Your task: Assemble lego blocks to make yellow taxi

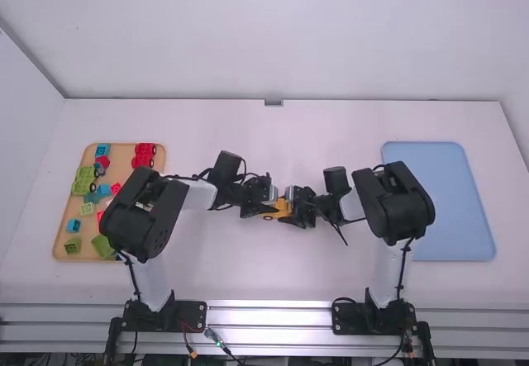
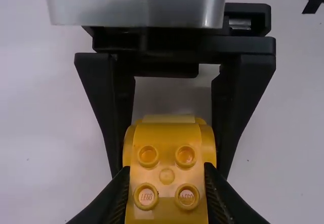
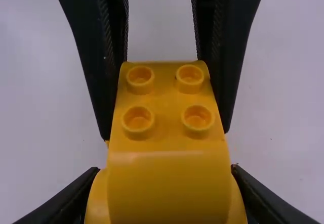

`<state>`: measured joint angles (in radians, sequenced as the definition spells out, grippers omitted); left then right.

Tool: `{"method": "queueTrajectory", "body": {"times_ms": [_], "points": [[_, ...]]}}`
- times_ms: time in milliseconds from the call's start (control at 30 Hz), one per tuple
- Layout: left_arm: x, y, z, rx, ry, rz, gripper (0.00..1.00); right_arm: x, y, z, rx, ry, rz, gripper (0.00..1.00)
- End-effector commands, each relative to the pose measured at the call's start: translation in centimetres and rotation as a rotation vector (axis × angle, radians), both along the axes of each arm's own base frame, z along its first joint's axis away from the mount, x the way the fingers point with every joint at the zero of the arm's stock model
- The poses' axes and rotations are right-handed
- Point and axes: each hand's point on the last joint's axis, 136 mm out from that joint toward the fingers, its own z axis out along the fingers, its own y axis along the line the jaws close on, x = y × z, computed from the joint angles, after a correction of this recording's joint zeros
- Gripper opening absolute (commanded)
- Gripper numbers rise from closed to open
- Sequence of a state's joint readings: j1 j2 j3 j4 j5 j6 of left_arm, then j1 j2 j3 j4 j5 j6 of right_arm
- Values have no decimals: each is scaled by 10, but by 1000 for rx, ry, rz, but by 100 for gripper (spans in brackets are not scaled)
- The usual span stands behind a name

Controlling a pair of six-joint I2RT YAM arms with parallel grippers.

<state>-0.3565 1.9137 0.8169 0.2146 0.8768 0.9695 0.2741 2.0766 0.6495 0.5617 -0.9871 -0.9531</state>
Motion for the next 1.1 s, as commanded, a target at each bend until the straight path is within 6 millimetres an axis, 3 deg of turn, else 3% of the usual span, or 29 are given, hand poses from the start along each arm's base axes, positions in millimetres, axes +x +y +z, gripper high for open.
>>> {"method": "queueTrajectory", "body": {"times_ms": [0, 267, 300, 367, 533, 600, 700, 1067], "points": [[-32, 10, -58, 187, 75, 1, 2, -5, 2, -8, -20, 21, 2, 56], [-24, 9, -53, 178, 102, 34, 13, -5, 2, -8, -20, 21, 2, 58], [-23, 8, -53, 178, 103, 34, 18, -5, 2, -8, -20, 21, 2, 58], [-22, 6, -52, 180, 110, 40, 43, -4, 2, -8, -20, 20, 2, 58], [-20, 8, -51, 186, 116, 45, 40, -4, 2, -8, -20, 25, -1, 58], [-19, 8, -51, 185, 113, 45, 33, -5, 2, -8, -20, 27, -1, 58], [-19, 8, -51, 184, 112, 46, 30, -4, 2, -8, -20, 27, -1, 58], [-16, 7, -43, 175, 93, 49, 40, -5, 2, -8, -20, 28, -2, 58]]}}
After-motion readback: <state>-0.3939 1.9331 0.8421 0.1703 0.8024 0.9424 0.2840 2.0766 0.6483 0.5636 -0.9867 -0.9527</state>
